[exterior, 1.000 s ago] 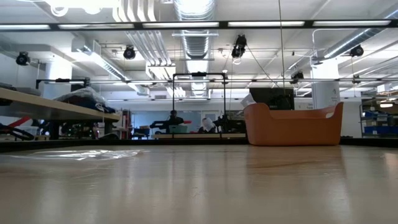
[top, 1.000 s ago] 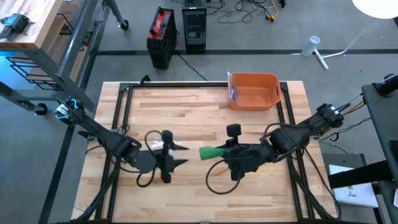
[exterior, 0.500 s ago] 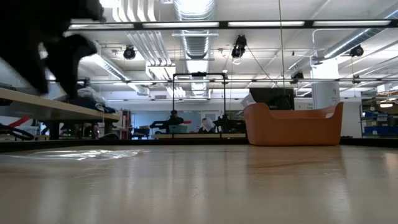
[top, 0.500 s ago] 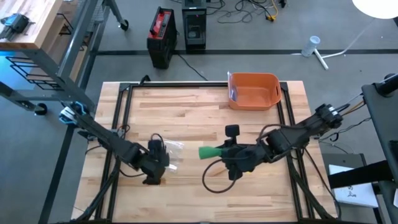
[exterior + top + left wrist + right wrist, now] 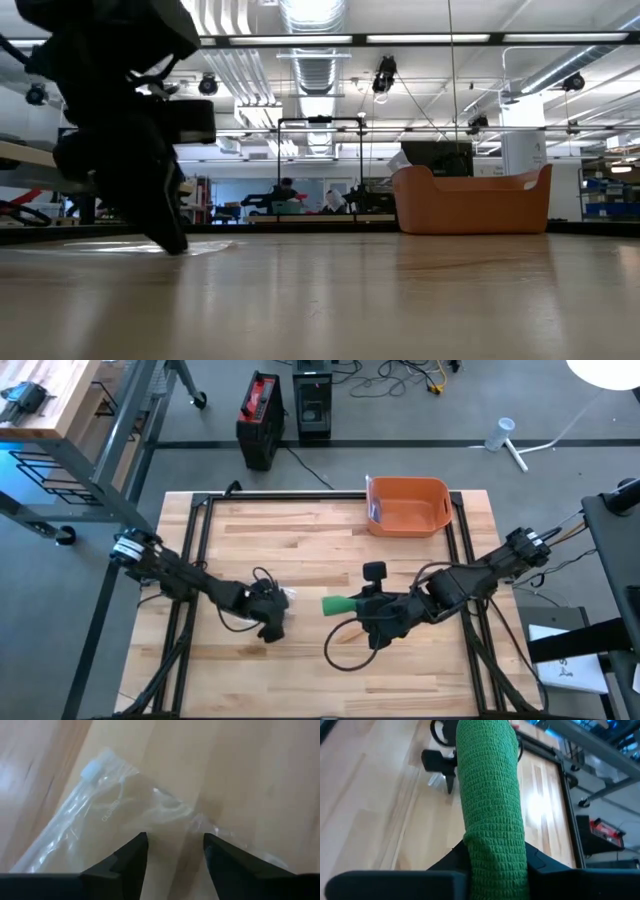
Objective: Roll bandage
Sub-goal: Roll the green bandage
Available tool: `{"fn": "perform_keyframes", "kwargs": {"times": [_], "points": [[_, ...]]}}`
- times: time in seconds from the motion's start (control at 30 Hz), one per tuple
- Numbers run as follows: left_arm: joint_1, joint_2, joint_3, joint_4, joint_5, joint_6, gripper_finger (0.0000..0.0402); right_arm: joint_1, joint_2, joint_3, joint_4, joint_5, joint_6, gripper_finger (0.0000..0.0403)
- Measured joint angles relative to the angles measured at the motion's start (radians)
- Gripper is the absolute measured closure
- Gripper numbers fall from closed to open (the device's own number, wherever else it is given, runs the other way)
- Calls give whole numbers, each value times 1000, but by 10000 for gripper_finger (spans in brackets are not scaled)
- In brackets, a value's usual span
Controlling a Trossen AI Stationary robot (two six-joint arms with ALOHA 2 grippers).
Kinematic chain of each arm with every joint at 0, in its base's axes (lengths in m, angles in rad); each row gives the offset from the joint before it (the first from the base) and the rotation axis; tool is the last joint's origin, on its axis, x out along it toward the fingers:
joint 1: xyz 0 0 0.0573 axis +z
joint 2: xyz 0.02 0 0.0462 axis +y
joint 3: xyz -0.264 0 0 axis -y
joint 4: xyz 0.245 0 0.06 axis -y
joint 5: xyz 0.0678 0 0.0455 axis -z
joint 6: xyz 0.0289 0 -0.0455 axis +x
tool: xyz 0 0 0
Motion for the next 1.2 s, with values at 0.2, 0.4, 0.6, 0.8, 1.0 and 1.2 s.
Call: {"fn": "perform_keyframes", "kwargs": {"times": [0.2,0.4,0.6,0.8,1.0,1.2], "points": [[-17,57,-20,265,94,143,231,-44,-1,-78,-89,-1,107,333],[-78,42,63,93,239,406,235,-95,0,-352,166,-86,161,335],[-89,12,107,-44,170,448,236,-99,1,-629,606,-135,166,296],[-71,43,49,292,29,421,245,-103,0,-765,772,-100,218,267],[-67,155,7,487,10,357,250,-119,0,-851,847,-91,289,252],[-112,247,53,529,15,311,237,-103,0,-846,813,-99,326,226]]}}
